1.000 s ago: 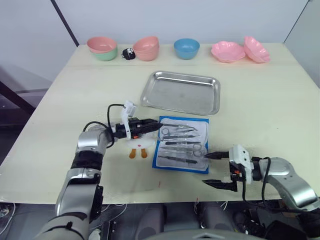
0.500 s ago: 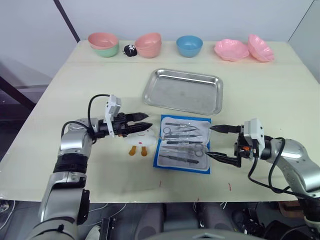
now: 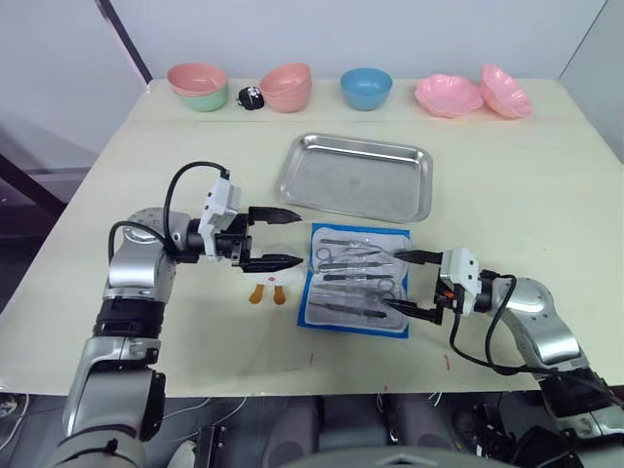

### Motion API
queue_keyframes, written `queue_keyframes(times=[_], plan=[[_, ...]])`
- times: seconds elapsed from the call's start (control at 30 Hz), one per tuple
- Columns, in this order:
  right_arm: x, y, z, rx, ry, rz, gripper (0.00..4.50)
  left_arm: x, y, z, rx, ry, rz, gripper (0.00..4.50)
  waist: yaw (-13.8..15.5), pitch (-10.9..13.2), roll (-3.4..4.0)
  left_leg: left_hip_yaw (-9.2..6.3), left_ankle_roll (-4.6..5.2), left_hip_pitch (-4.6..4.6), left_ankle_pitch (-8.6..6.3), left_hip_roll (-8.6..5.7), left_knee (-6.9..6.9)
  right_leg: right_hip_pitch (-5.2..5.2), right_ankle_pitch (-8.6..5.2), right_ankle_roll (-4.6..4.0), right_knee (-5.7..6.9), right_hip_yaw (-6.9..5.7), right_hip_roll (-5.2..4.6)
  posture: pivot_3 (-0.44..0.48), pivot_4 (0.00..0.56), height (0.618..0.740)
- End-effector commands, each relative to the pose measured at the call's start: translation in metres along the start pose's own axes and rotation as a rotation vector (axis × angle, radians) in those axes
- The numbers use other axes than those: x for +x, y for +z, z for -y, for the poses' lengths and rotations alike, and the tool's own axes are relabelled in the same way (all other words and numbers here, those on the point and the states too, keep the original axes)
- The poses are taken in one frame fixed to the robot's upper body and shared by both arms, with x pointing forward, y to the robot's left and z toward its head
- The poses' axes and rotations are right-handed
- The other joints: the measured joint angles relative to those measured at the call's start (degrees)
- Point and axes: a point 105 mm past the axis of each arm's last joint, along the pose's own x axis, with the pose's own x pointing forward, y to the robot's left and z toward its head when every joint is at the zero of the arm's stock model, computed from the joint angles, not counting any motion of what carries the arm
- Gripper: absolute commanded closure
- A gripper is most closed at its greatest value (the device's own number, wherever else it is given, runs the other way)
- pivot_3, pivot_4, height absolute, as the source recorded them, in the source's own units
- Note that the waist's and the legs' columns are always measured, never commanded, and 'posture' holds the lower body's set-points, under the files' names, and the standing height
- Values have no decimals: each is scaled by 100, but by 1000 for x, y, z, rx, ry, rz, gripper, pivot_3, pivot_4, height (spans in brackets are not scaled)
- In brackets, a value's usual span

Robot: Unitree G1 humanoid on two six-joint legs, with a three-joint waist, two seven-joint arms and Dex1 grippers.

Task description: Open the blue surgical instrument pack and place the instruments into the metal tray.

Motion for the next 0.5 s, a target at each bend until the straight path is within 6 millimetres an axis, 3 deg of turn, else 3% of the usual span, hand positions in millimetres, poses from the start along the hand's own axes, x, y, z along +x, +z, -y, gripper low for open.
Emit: queue_keyframes(times=[0.03, 0.2, 0.5], plan=[[2, -4, 0, -39, 21, -13, 0, -4, 4, 16, 50, -87, -24, 43, -6, 1, 2, -1, 0, 0, 0, 0, 0, 0, 0, 0, 0, 0, 0, 0, 150, 740], [1, -25, 2, 28, 4, -96, 0, -6, 1, 17, 52, -78, -28, 43, 12, 4, 3, 1, 1, 0, 0, 2, 1, 0, 0, 0, 2, 0, 2, 0, 150, 740], [3, -43, -3, 100, 16, -170, 0, -5, -4, 14, 33, -61, -19, 43, 2, 3, 2, 0, 1, 5, 0, 3, 1, 2, 0, 0, 5, -1, 3, 0, 150, 740]])
